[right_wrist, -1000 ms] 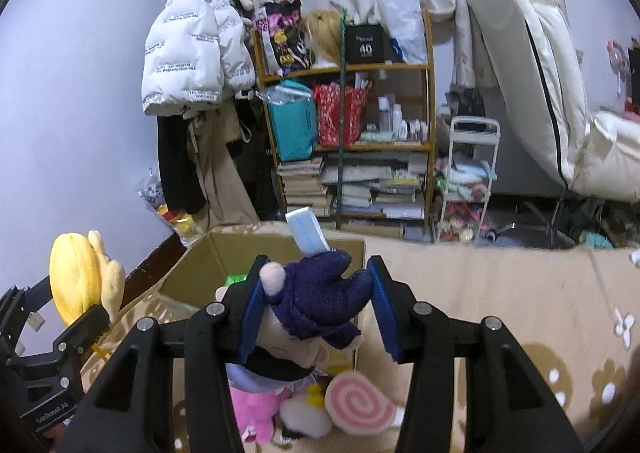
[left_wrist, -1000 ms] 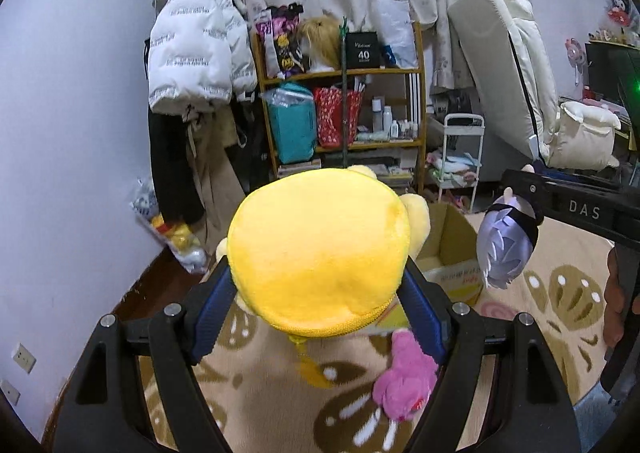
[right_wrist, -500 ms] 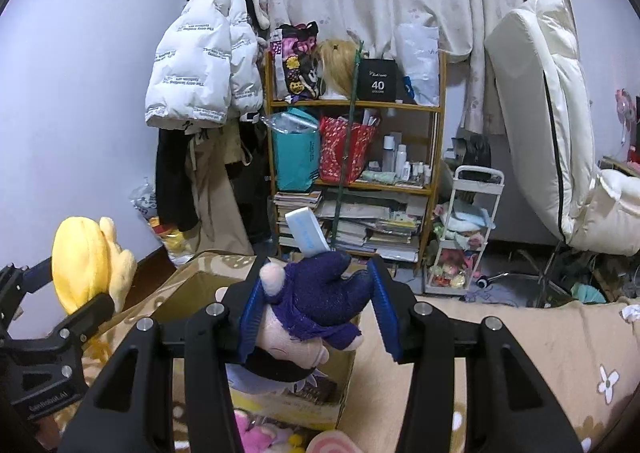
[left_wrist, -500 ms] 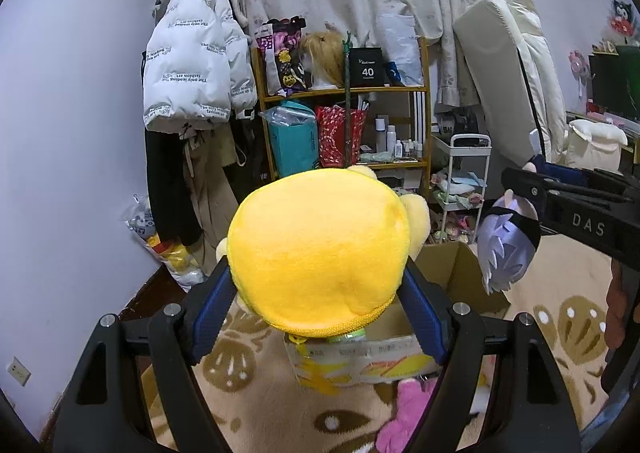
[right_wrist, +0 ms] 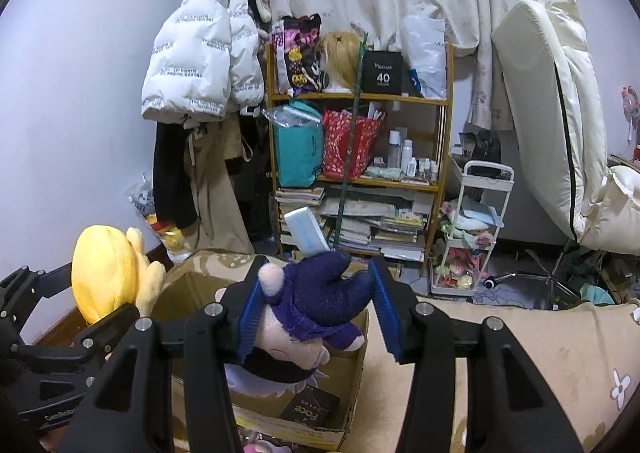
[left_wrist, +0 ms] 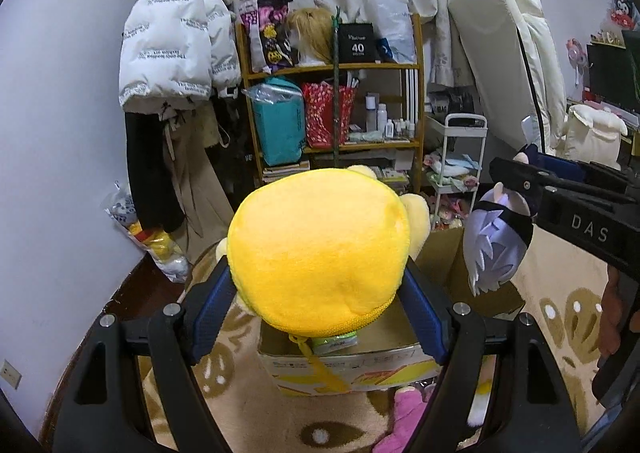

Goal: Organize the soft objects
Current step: 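Carry the yellow plush and doll plush over the cardboard box, then open both tools to drop the plushes into the box, then move the left tool to the pink plush while the right tool approaches the swirl cushion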

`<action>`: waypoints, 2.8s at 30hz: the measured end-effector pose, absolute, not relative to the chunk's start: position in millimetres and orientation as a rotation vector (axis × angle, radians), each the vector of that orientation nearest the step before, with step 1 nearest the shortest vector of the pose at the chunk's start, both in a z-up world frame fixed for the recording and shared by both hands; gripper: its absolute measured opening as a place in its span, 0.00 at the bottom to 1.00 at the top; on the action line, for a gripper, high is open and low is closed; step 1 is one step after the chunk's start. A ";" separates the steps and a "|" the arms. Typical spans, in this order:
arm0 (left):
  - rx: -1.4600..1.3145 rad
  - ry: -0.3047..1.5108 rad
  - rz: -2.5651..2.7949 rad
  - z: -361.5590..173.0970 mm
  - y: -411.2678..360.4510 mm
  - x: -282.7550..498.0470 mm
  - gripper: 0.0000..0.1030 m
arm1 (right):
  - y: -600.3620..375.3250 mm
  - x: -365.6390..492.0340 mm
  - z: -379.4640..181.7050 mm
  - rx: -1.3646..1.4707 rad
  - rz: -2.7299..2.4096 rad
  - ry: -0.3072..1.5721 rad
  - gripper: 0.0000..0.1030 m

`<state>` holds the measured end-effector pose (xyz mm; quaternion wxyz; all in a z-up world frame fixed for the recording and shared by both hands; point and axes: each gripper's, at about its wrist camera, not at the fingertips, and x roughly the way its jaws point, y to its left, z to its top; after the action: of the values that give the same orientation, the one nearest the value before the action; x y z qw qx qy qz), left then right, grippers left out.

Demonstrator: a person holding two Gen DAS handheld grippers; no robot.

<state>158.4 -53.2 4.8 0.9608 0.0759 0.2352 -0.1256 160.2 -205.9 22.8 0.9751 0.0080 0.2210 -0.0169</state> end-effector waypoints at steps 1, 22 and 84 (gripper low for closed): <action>0.157 0.485 -0.257 1.9 -54.3 160.1 0.76 | -206.1 161.7 20.6 0.017 -0.034 0.451 0.52; 0.140 0.615 -0.299 -39.2 -57.2 183.9 0.87 | -196.8 181.1 -20.7 -0.013 -0.014 0.571 0.56; 0.250 0.793 -0.253 -41.1 -51.4 86.0 0.96 | -246.7 73.9 -16.1 0.233 -0.096 0.695 1.00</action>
<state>86.0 -51.4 -41.1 0.9070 0.1211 0.3842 -0.1225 73.9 -246.7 -16.1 0.9325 0.1137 0.3395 -0.0471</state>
